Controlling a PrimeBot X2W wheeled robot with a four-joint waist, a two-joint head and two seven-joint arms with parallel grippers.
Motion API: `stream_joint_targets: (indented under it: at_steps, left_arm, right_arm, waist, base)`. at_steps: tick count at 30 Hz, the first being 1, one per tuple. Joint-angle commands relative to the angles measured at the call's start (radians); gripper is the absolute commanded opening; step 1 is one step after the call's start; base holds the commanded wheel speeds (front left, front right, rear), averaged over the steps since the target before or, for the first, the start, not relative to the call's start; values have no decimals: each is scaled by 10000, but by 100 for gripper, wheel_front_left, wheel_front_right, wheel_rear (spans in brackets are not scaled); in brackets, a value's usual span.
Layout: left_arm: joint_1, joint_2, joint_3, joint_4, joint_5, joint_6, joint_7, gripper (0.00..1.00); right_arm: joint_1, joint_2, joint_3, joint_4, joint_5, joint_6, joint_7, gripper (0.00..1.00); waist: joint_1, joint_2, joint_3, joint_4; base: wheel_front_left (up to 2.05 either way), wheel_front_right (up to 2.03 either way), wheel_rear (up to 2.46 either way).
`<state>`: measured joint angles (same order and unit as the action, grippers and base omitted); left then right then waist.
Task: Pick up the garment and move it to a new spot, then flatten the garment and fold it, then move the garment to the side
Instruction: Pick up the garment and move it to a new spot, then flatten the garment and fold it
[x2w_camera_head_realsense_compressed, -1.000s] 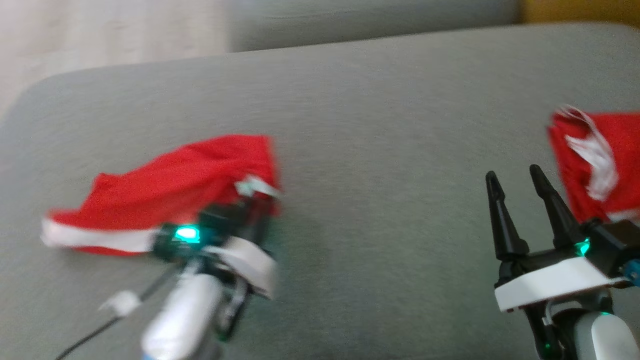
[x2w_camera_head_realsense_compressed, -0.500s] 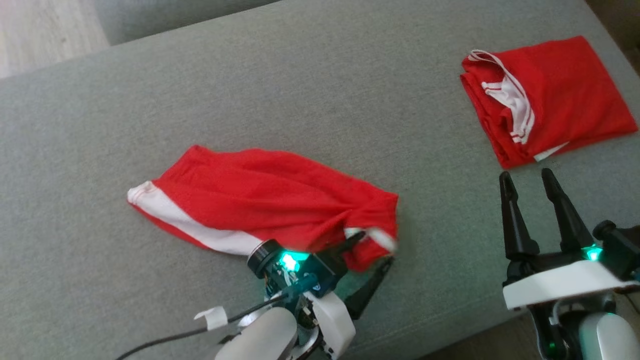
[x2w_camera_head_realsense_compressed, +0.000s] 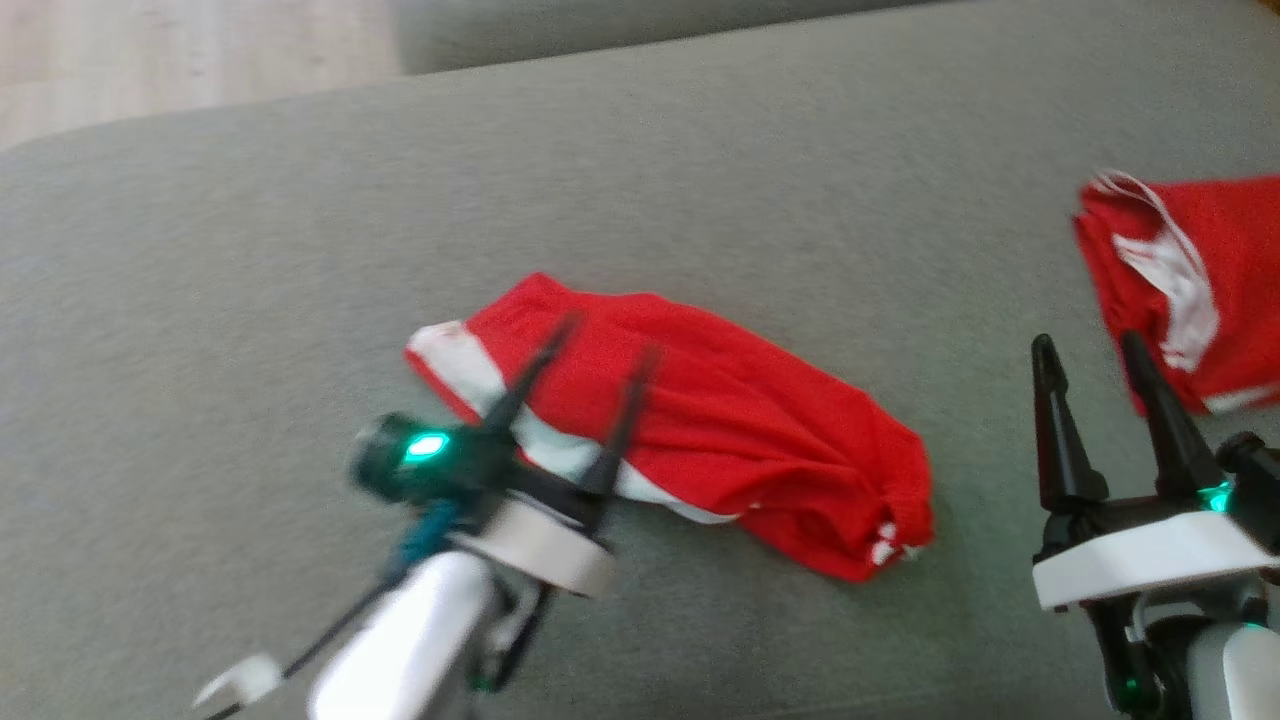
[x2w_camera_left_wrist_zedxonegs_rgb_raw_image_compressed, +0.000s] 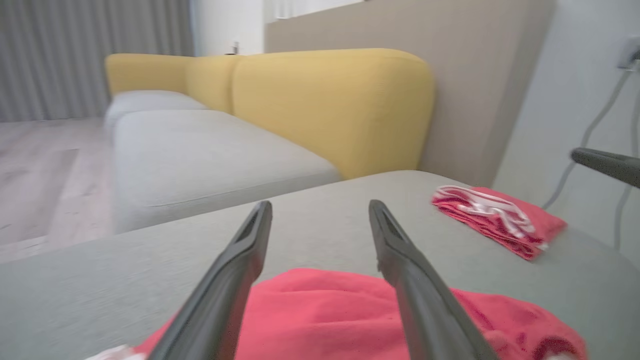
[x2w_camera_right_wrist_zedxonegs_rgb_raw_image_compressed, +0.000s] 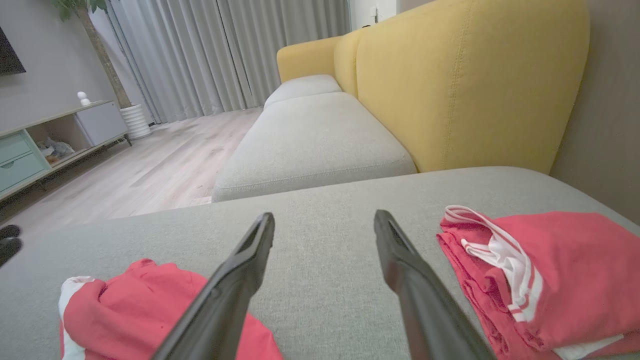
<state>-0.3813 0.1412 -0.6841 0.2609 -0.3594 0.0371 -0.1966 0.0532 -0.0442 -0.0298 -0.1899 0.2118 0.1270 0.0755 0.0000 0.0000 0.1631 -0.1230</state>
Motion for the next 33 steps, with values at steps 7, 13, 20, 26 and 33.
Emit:
stream_joint_targets:
  at_steps: [7,13,20,26,33]
  left_arm:
    - [907,1125,2237,-931,-597,1264,-455,100]
    - [1640,2048,3456,-1052,-1046,1555,-553,100]
    - [2372,2794,3769,-1412,-1384,1451,-47,100]
    - [2925,2903,3492,-1850,-1330,1616,453,100]
    - [3367,2917,3420,-2015,-1389,1817,661,100]
  right_arm:
    - [70,-61,93,-731,-369,37,376,100]
    - [290,-61,122,-860,-536,37,559,100]
    - [790,-61,143,-837,-413,37,660,100]
    - [1250,-61,247,-934,-301,37,727,100]
    - [1440,-60,300,-1077,-327,37,850,100]
  waist:
    - [0,0,-698,1460]
    - [0,0,-887,1841]
    - [0,0,-1222,1772]
    - [0,0,-1459,1540]
    - [0,0,-1637,1432]
  base:
    - [0,0,0]
    - [0,0,0]
    - [0,0,0]
    - [0,0,0]
    - [0,0,0]
